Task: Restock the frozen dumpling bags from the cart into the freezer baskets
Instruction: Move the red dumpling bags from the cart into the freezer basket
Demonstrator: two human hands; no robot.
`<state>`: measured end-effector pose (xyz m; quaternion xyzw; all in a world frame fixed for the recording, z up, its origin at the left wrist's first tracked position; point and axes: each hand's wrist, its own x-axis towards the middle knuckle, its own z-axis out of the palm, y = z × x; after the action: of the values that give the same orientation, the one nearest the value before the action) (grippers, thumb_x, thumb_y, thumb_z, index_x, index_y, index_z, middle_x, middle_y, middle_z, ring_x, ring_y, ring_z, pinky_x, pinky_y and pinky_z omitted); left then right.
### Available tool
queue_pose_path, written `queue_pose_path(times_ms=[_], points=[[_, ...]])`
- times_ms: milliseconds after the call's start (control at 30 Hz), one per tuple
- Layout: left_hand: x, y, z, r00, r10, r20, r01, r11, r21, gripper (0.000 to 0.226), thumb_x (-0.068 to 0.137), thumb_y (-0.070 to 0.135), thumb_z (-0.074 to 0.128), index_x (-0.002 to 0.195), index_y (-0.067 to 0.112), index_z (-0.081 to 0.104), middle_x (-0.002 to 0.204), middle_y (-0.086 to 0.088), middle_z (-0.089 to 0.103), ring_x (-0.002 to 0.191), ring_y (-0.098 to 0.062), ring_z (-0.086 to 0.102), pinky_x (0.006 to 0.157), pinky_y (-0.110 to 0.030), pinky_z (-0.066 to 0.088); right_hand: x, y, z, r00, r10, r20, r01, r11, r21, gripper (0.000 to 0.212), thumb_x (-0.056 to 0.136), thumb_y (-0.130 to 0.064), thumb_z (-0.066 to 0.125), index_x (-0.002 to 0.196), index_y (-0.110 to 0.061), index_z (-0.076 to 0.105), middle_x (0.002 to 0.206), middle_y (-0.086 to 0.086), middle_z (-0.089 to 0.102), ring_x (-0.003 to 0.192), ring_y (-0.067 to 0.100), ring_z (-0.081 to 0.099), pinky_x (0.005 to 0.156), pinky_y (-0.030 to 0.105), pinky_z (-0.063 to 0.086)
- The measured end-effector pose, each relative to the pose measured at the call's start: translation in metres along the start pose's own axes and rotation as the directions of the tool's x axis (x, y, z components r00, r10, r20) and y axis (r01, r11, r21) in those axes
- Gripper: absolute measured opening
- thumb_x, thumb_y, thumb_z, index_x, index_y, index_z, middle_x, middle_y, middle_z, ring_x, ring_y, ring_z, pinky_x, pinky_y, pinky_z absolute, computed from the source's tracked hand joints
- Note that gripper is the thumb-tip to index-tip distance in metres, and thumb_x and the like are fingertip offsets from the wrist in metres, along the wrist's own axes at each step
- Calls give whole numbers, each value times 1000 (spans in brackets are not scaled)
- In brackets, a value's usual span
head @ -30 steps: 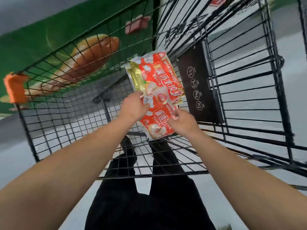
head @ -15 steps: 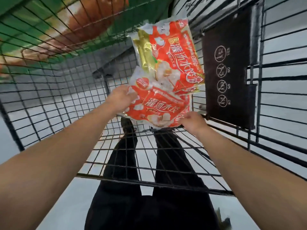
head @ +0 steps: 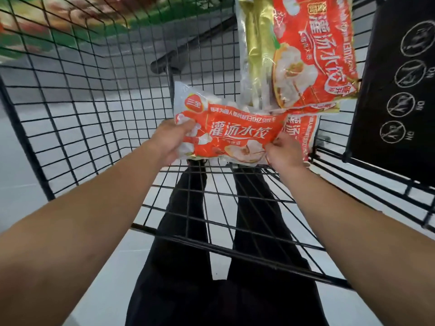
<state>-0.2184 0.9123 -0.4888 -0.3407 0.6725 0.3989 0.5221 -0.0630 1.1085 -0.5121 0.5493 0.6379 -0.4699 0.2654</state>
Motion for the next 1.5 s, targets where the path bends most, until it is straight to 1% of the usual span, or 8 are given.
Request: queue_pose_path(times_ms=[133,333,533,667,800,933,1100,1500], points=[[-5,-5,-10,999,43,30,-44,998,32,23,93,18,69,114,9,67,101,-8,77,91,-25,76,85,-51,59,-1,0,-3,989,139,-46,-127,973,191,28,91,-5,55,70,-20,67,78,-3,67,84,24,64,78,35,57],[-38,-11,-36,991,131,-10,-130,988,80,9,96,20,64,100,14,70,107,-11,75,98,-29,73,91,-43,55,-37,-28,-14,996,74,-58,-61,978,199,26,92,-15,54,72,-21,69,86,3,73,87,27,69,85,51,58],[-106,10,-90,949,316,14,-316,949,0,15,100,17,56,95,16,70,97,-5,78,89,-21,75,90,-50,58,-119,-91,-20,987,-99,-130,131,952,276,22,75,-30,52,63,-29,70,84,4,72,91,30,68,92,56,53],[-163,25,-147,889,459,-16,-459,888,-20,18,100,20,56,99,10,72,98,-8,78,94,-26,74,92,-53,57,-193,-138,-16,963,-210,-168,264,864,429,35,85,-21,55,58,-34,72,73,-6,71,85,22,65,93,53,51],[-213,33,-191,828,558,-65,-561,825,-65,20,101,23,56,98,12,72,100,-7,77,88,-20,75,80,-42,61,-256,-182,-15,938,-295,-184,347,783,516,23,87,-13,59,67,-12,71,80,2,74,88,26,69,93,51,54],[-271,34,-226,756,637,-151,-654,740,-158,19,101,24,56,96,14,71,91,-2,78,78,-14,75,58,-26,56,-322,-221,-20,907,-375,-192,415,714,564,20,91,-10,57,75,-9,68,91,11,74,92,30,69,95,53,53],[-324,4,-256,688,682,-246,-725,660,-196,20,100,27,59,94,13,72,92,-6,78,81,-20,75,75,-40,60,-374,-231,-9,894,-426,-140,414,665,622,17,96,-11,54,89,-6,68,95,14,76,86,27,72,85,45,58],[-444,-68,-344,506,747,-431,-863,431,-265,22,103,26,54,94,12,70,88,-8,78,82,-25,75,77,-44,61,-521,-242,33,750,-659,-67,539,548,640,17,97,-15,55,103,-8,69,94,8,77,92,25,73,91,48,57]])
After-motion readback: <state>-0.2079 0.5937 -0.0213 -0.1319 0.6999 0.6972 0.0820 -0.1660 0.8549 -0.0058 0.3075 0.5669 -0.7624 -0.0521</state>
